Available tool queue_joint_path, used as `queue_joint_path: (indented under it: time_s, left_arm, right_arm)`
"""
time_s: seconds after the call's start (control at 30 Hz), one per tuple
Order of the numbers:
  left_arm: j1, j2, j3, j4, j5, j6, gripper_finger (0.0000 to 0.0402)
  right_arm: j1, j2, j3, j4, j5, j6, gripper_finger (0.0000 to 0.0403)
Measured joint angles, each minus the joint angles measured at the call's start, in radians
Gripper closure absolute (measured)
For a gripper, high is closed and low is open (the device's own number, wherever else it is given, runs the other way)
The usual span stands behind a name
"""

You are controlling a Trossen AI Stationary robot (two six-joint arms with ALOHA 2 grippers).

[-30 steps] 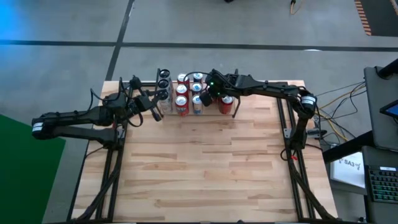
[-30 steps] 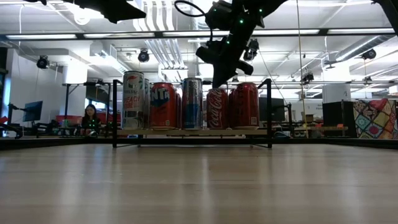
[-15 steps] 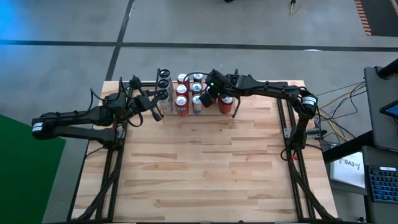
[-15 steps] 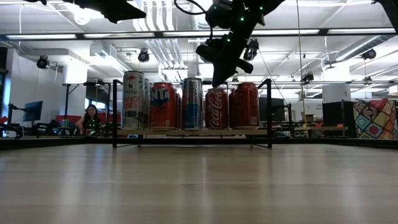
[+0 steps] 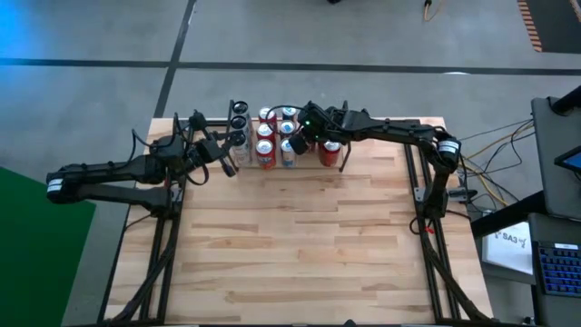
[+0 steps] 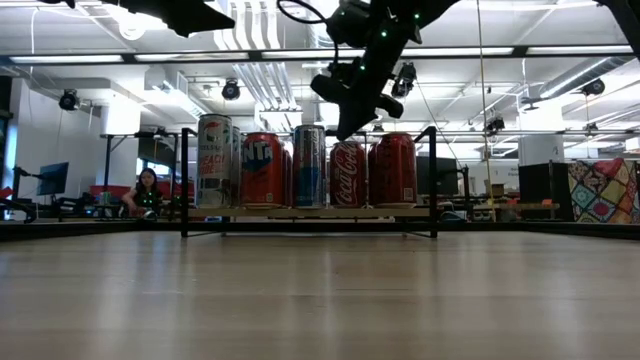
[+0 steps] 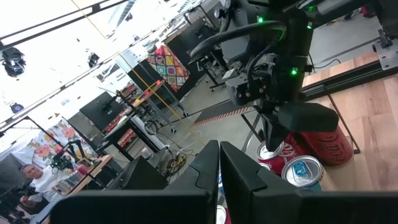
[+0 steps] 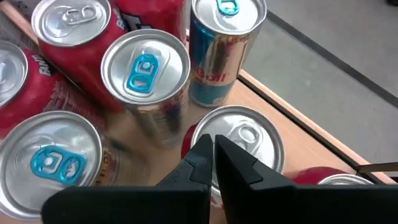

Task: Place canned beverage on shelf
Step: Put the red soda on the shelf aligned with the other red soda cans

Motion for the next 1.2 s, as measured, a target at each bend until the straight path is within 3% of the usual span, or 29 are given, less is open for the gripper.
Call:
queue_joint_path:
  time_s: [1.2]
  left_arm:
    - [0.000, 0.000, 0.000, 0.002, 0.000, 0.000, 0.0402]
  right_arm:
    - [0.033, -0.023, 0.002, -0.078, -0.068, 0.028, 0.0394]
